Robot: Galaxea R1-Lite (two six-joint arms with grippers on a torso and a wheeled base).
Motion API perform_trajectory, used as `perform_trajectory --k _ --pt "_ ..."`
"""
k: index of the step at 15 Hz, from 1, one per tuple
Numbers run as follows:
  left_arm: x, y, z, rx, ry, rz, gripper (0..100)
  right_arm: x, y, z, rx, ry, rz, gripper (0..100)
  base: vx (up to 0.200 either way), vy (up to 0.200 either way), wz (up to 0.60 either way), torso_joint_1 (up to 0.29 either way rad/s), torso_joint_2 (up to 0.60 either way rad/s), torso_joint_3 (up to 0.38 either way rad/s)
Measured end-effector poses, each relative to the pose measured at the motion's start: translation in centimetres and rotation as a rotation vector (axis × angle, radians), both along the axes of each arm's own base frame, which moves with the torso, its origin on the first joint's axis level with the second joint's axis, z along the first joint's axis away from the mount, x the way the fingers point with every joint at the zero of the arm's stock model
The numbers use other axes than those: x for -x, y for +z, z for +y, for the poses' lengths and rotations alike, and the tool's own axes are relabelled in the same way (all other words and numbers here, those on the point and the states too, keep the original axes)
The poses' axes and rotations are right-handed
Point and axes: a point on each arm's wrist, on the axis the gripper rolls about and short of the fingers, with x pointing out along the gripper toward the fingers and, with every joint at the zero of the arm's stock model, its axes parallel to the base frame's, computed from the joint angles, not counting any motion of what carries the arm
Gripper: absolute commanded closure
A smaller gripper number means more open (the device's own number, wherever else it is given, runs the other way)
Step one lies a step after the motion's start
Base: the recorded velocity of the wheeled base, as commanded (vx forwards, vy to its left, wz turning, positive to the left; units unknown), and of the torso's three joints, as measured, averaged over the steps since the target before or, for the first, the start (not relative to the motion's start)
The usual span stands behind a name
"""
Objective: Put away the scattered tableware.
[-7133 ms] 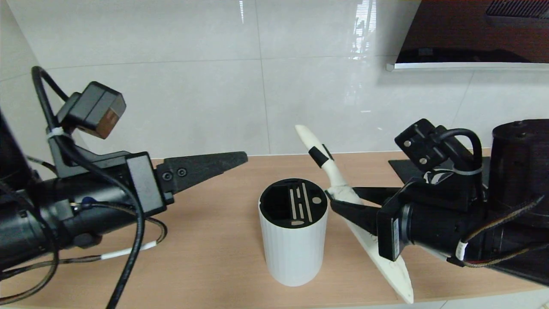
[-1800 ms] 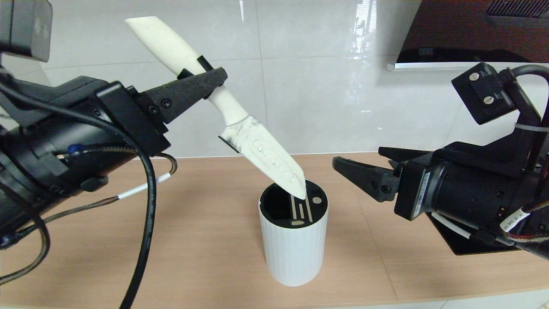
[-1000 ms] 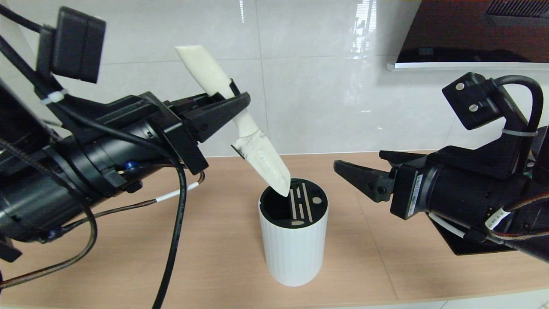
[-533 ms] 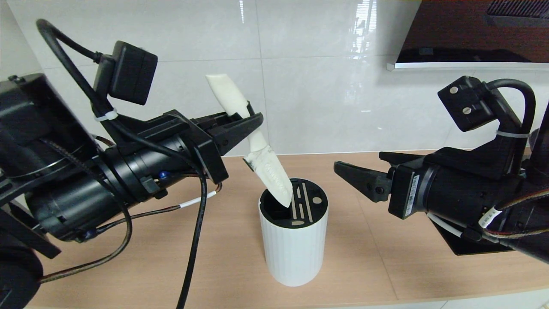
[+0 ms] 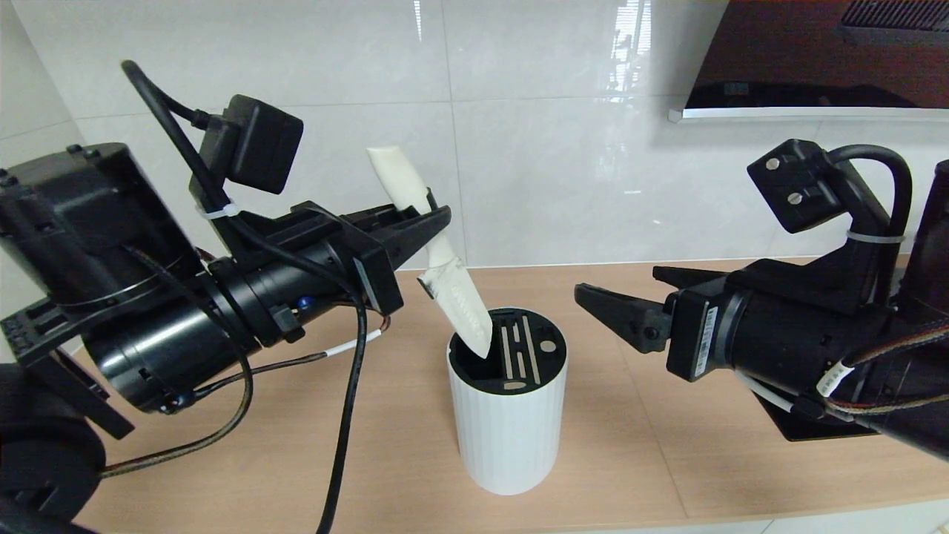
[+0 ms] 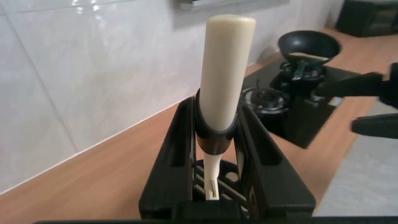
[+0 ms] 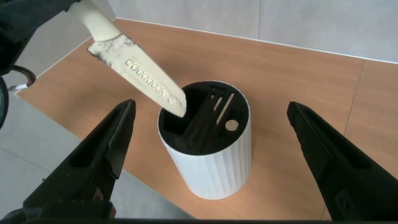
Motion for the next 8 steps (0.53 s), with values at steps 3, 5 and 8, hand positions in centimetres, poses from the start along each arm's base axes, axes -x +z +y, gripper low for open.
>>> perform_trajectory --k 3,5,8 --pt "-0.3 -0.4 -0.2 -0.007 0.002 0.011 100 0.0 -0.1 0.0 0.002 0.000 0.001 0 0.000 0.000 0.00 0.000 0.00 0.000" --pt "-0.4 -0.6 -0.3 -0.012 0.002 0.020 100 -0.1 -0.1 0.1 0.003 0.000 0.002 0 0.000 0.000 0.00 0.000 0.00 0.000" --pt "-0.4 -1.2 -0.7 -0.023 -0.009 0.037 100 -0.1 -0.1 0.1 0.004 0.000 0.004 0 0.000 0.000 0.00 0.000 0.00 0.000"
